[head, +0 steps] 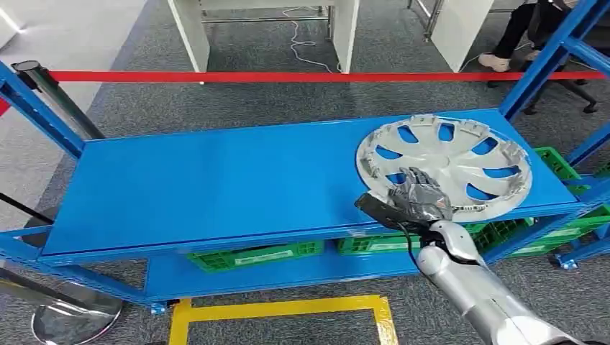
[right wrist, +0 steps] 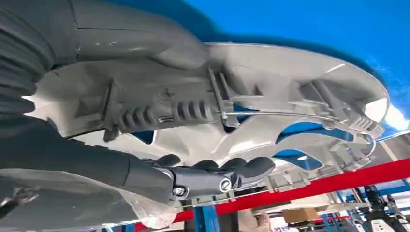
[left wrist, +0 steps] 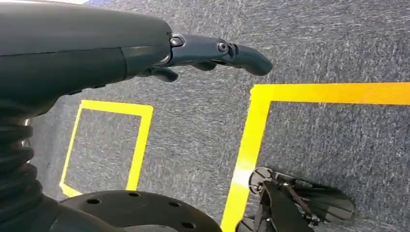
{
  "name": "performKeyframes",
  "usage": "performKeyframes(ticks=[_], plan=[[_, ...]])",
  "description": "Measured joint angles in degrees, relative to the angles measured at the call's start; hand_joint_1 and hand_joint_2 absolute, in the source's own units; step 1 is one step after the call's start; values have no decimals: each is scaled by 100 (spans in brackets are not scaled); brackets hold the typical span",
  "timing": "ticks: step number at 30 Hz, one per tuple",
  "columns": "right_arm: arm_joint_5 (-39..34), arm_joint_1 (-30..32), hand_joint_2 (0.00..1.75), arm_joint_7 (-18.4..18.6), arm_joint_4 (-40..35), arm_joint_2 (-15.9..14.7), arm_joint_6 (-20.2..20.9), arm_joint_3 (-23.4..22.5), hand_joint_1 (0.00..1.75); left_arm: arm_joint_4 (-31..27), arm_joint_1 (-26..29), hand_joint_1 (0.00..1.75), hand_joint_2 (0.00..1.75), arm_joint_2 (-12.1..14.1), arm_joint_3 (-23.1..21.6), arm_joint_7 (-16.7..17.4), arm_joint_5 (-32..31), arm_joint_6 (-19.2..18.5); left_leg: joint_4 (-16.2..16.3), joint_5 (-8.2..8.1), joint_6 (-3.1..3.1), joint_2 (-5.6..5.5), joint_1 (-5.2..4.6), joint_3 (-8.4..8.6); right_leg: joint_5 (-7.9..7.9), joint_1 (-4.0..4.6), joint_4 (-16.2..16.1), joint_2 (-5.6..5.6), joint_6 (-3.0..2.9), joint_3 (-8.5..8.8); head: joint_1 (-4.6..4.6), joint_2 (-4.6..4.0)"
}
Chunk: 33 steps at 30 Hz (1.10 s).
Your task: Take the parts from the cabinet and place them on the table.
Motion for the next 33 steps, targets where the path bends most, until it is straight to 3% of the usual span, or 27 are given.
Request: performKeyframes(ticks=[12, 13, 17, 21, 25, 33], plan=[[-164, -130, 175, 140, 229, 68, 4, -195, 0, 0, -1, 0, 175, 83, -13, -24, -103, -83, 0, 1, 0, 0, 0, 1, 0, 0, 0, 1, 0, 1, -2, 0], [-160, -141, 0, 151, 254, 76, -2, -203, 0, 0, -3, 0, 175, 98, -13, -87, -53, -118, 0, 1, 0, 0, 0, 1, 0, 0, 0, 1, 0, 1, -2, 0], [-158, -159, 0, 168, 324, 79, -33, -232, 0, 0, -26, 0, 175, 114, -9, -166, 2, -138, 0, 1, 0, 0, 0, 1, 1, 0, 0, 1, 0, 2, 0, 0], [-162, -148, 0, 169, 341, 136, -252, -278, 0, 7, -25, 0, 175, 90, -9, -17, -68, -138, 0, 1, 0, 0, -1, 1, 1, 0, 0, -1, 1, 2, -2, 0], [713, 39, 0, 750, 164, 214, -894, -262, 0, 9, -17, 0, 175, 66, -9, 68, -85, -127, 0, 1, 0, -2, -1, -1, 1, -1, 0, 0, 1, 1, -2, 0], [804, 144, 0, 837, 37, 254, -955, -243, 0, 7, -19, 0, 175, 48, -9, 68, -85, -127, 0, 0, 0, -1, 0, -3, 0, 1, 0, 0, 1, -4, -2, 0]])
